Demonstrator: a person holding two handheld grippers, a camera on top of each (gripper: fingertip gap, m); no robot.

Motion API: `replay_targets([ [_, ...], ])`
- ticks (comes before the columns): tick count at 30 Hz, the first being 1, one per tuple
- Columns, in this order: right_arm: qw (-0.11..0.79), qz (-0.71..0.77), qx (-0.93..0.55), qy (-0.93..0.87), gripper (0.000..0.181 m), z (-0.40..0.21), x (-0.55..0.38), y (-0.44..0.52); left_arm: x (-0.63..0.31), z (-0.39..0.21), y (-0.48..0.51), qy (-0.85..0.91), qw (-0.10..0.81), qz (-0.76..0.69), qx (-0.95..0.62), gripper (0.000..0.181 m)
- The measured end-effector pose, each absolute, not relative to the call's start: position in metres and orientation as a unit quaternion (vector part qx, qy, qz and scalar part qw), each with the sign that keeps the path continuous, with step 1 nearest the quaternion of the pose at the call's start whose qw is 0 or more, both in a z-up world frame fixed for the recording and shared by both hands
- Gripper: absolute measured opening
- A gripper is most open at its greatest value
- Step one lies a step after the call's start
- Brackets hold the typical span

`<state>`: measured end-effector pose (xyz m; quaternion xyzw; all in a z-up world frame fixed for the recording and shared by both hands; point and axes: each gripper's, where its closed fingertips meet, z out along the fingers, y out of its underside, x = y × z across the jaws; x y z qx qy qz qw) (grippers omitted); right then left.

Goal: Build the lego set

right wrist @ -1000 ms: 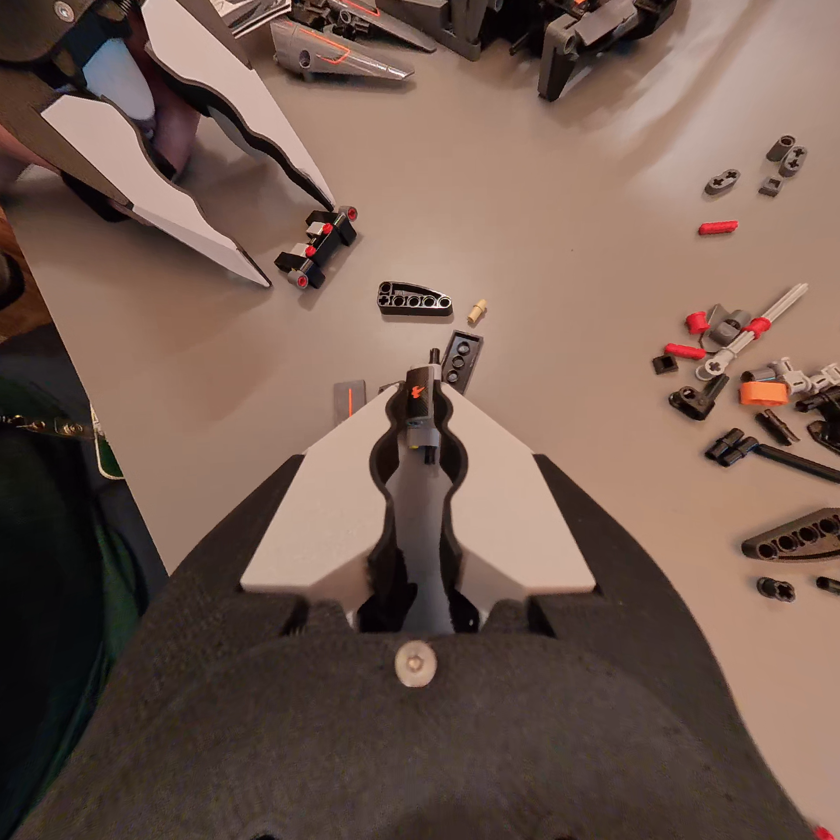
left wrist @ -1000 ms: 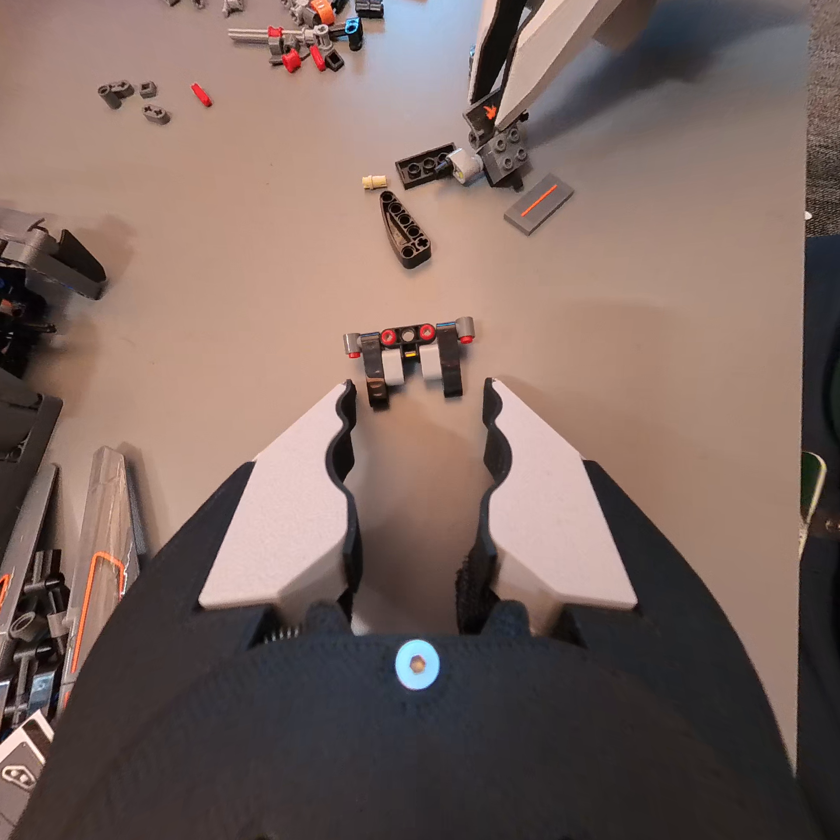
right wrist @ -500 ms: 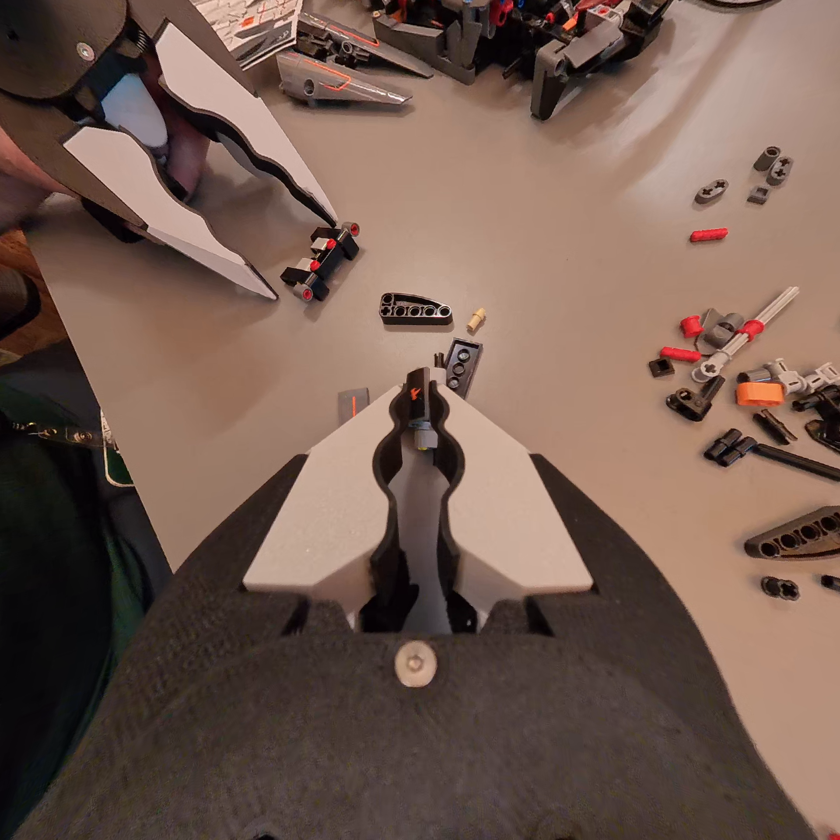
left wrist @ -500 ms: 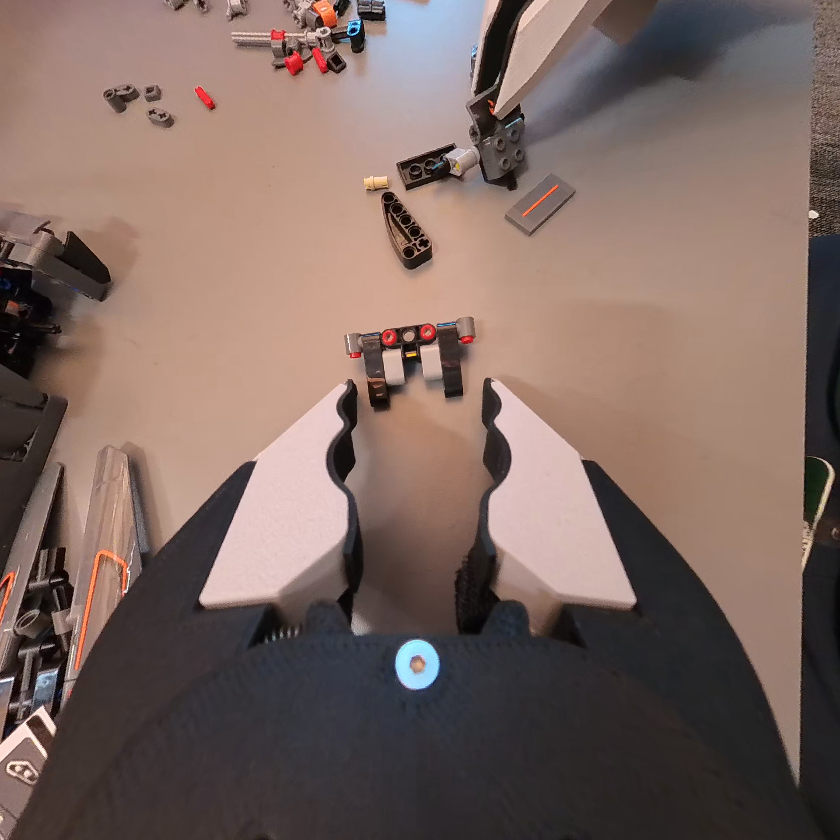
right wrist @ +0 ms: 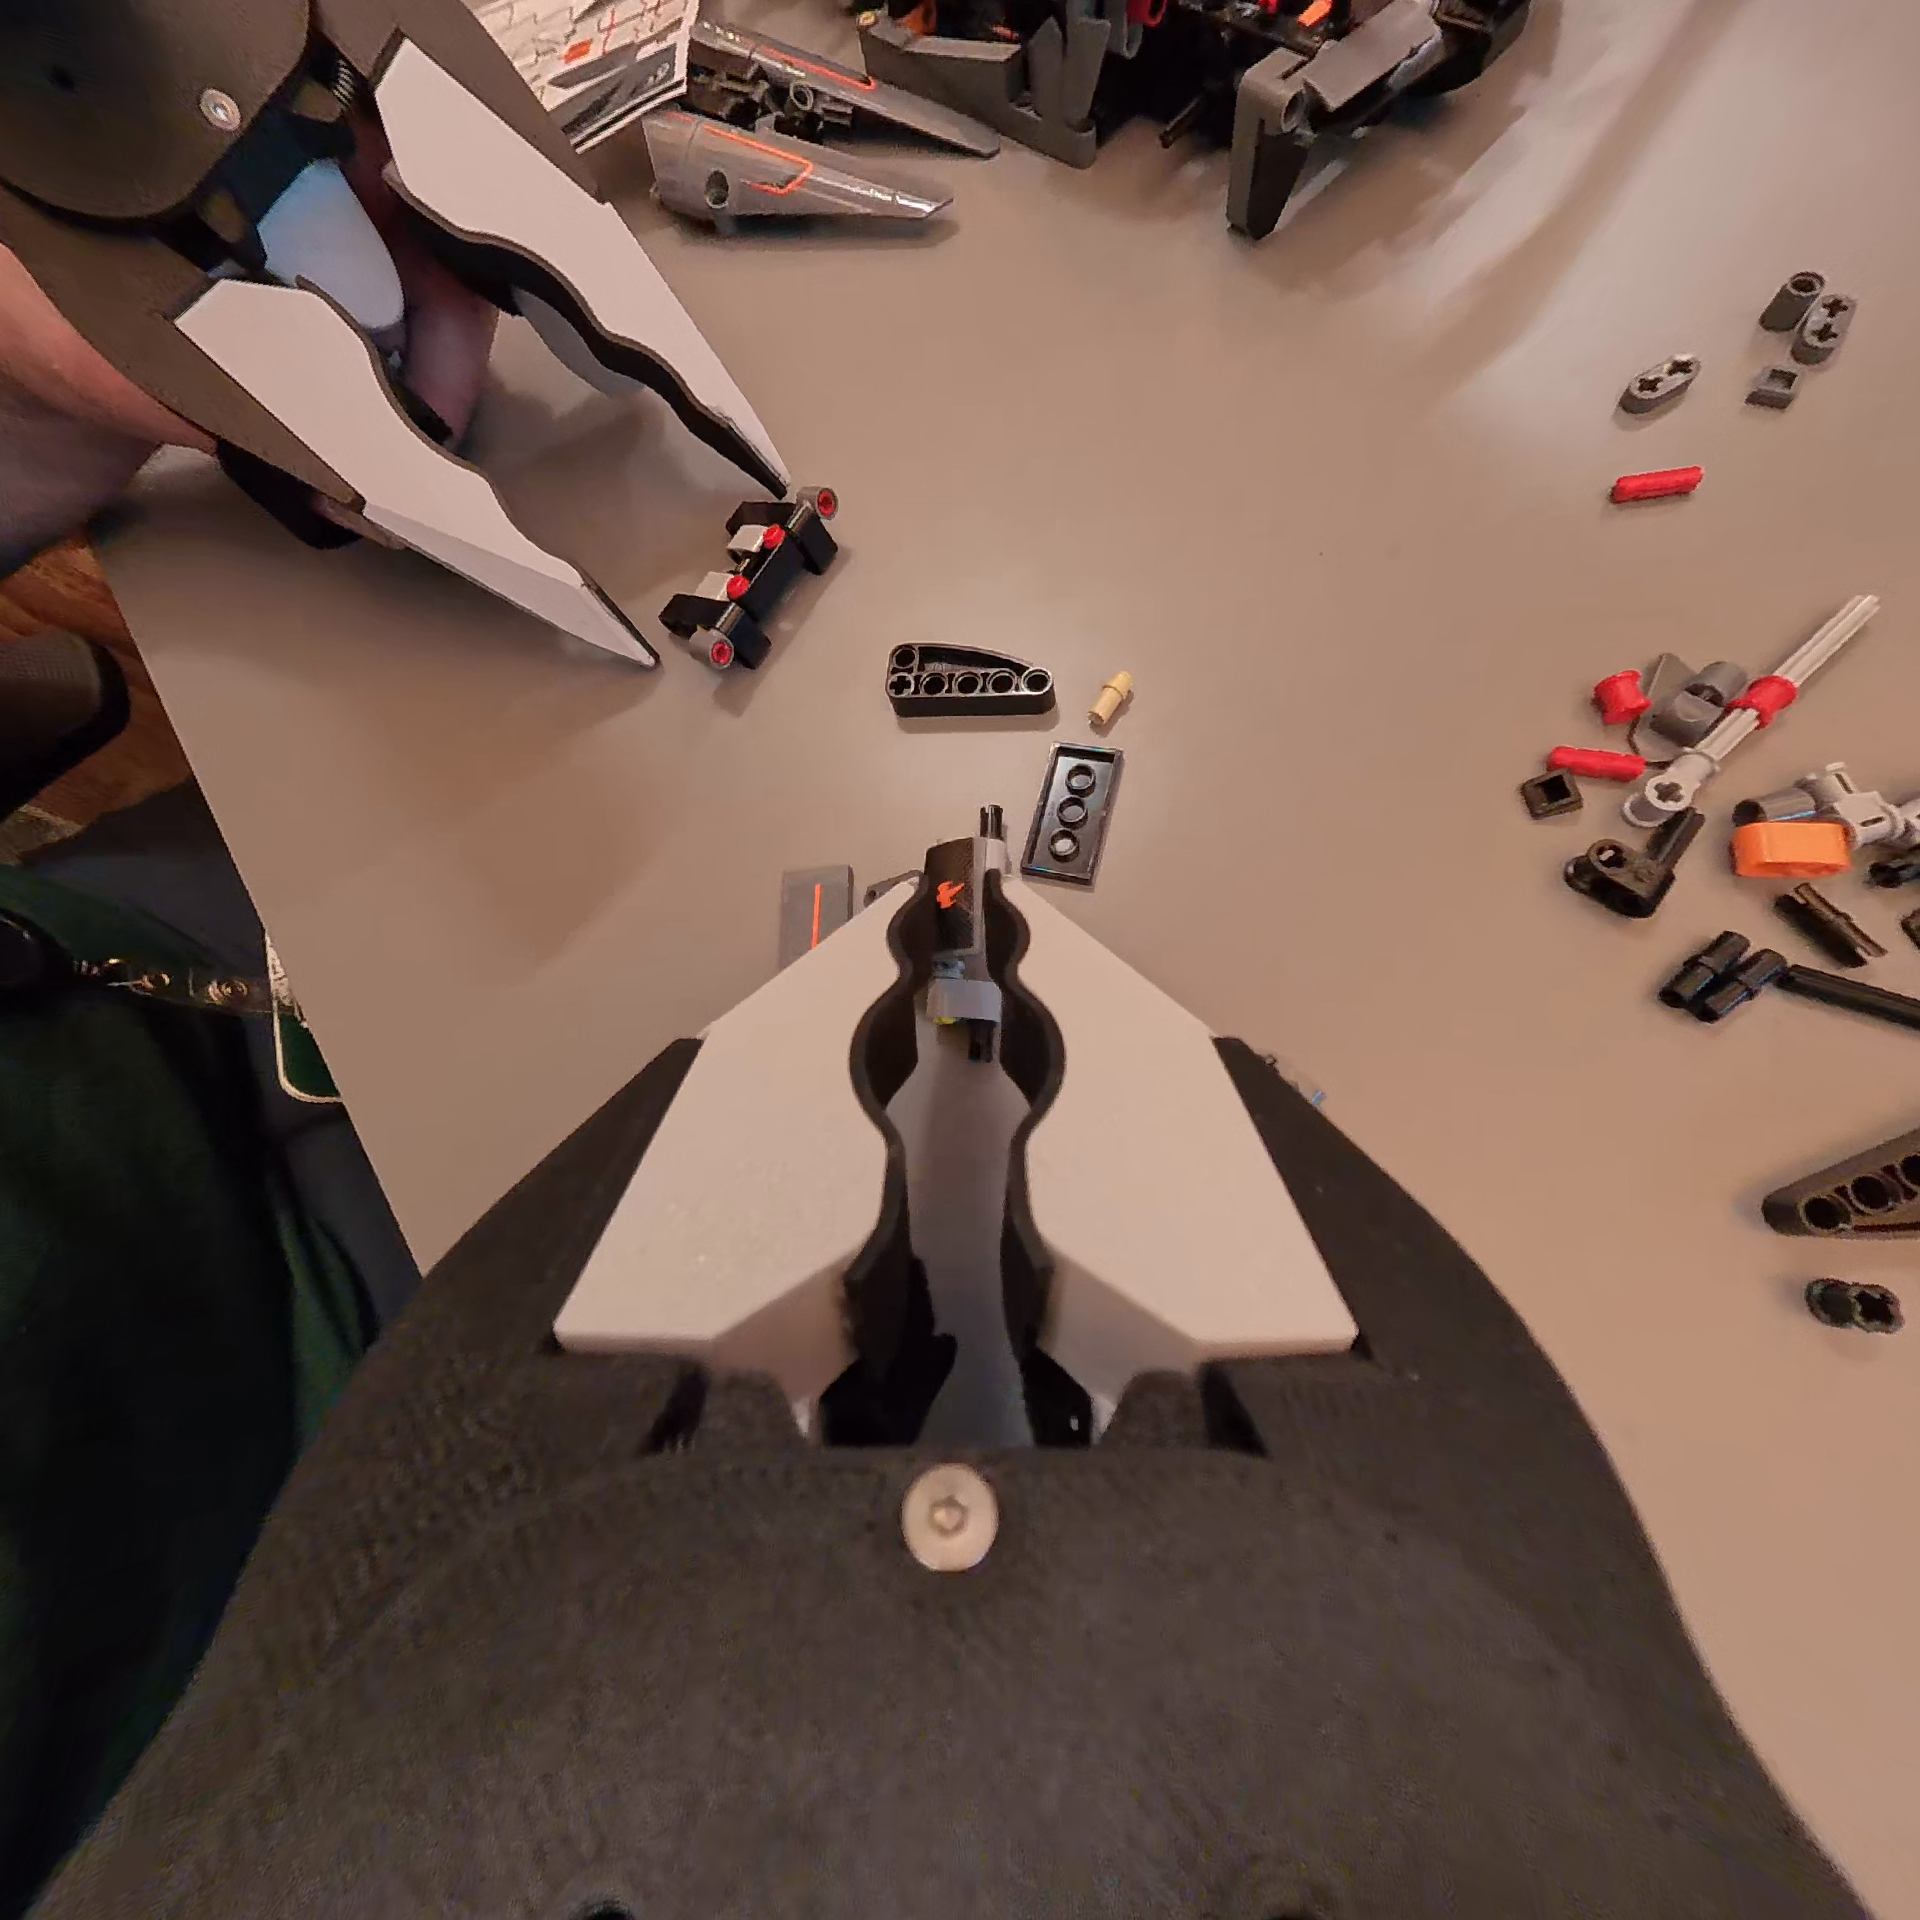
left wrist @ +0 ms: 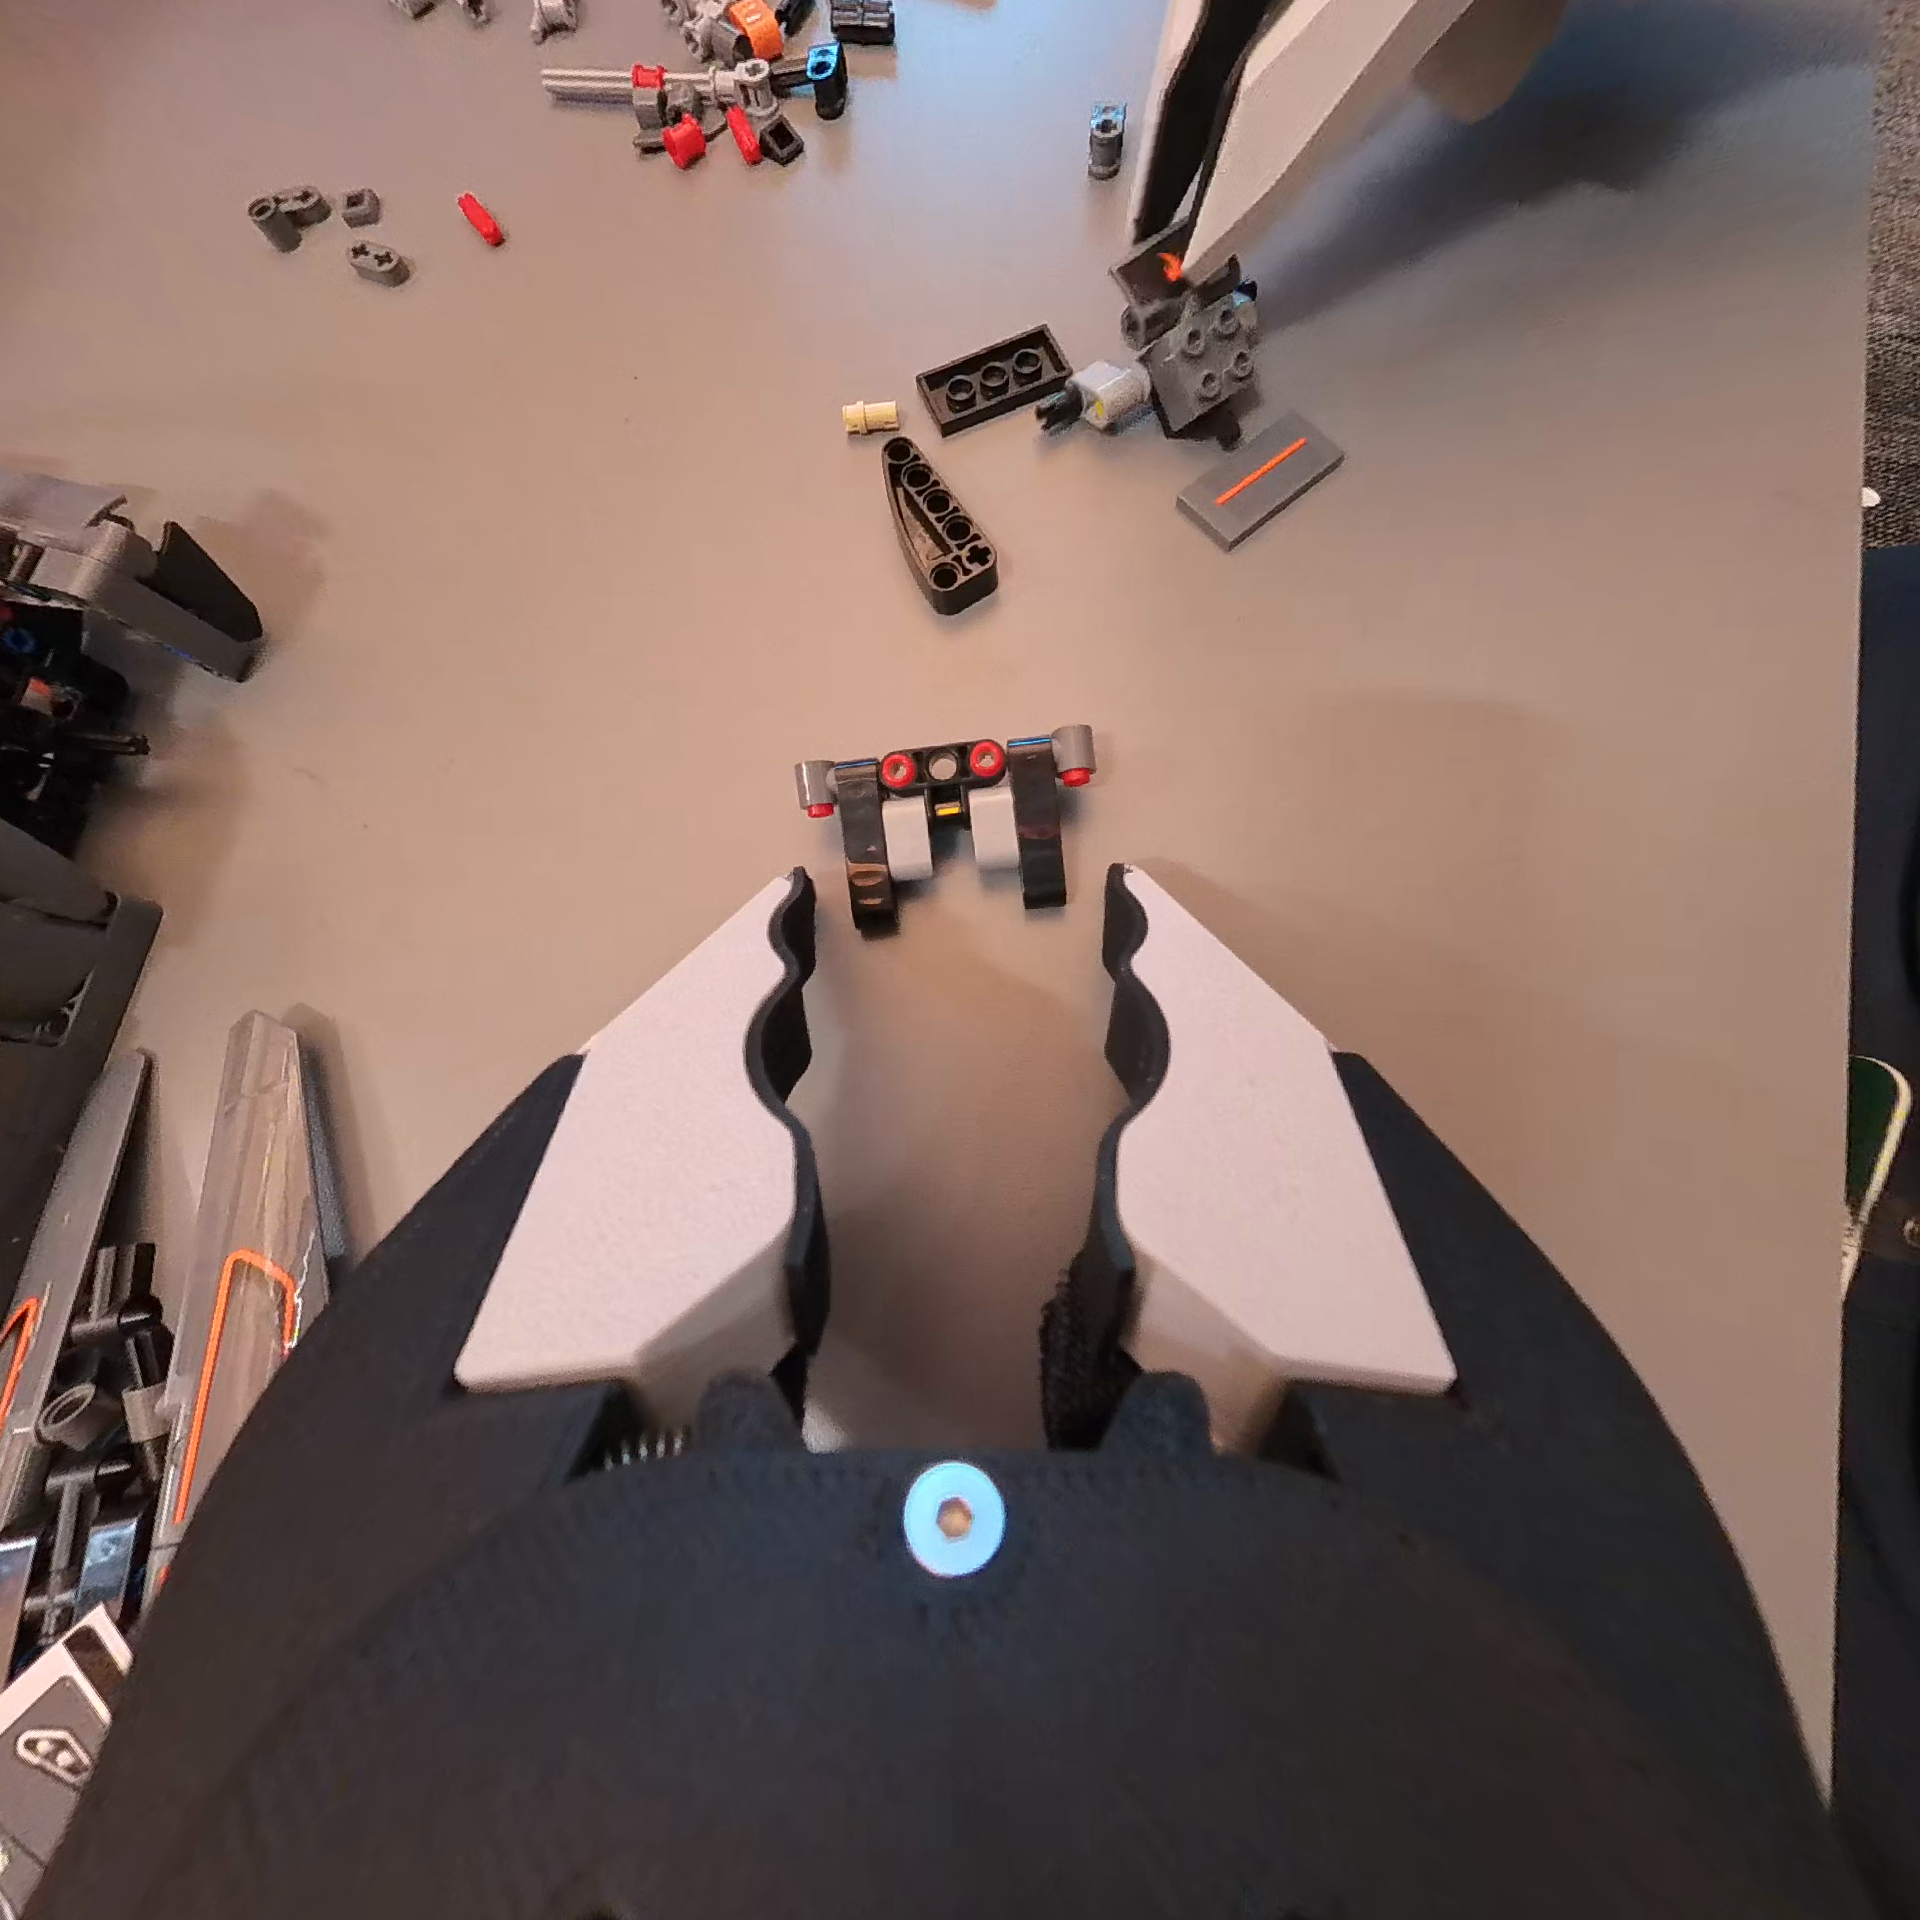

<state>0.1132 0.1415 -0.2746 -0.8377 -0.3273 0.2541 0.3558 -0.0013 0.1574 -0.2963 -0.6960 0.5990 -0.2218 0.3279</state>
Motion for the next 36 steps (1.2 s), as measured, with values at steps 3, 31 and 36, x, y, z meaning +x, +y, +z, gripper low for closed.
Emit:
replay_targets([
  [3,0.362,0.257,-0.835,-0.325,0.005,-0.272,0.114,0.140,-0.001,-0.296,0.158,0.598,0.328,-0.222,-0.697,0.054],
  [31,0.365,0.261,-0.834,-0.321,0.017,-0.266,0.117,0.128,-0.002,-0.296,0.159,0.596,0.333,-0.217,-0.698,0.056],
  [36,0.364,0.258,-0.835,-0.321,0.020,-0.267,0.119,0.126,-0.002,-0.296,0.159,0.596,0.332,-0.218,-0.698,0.056],
])
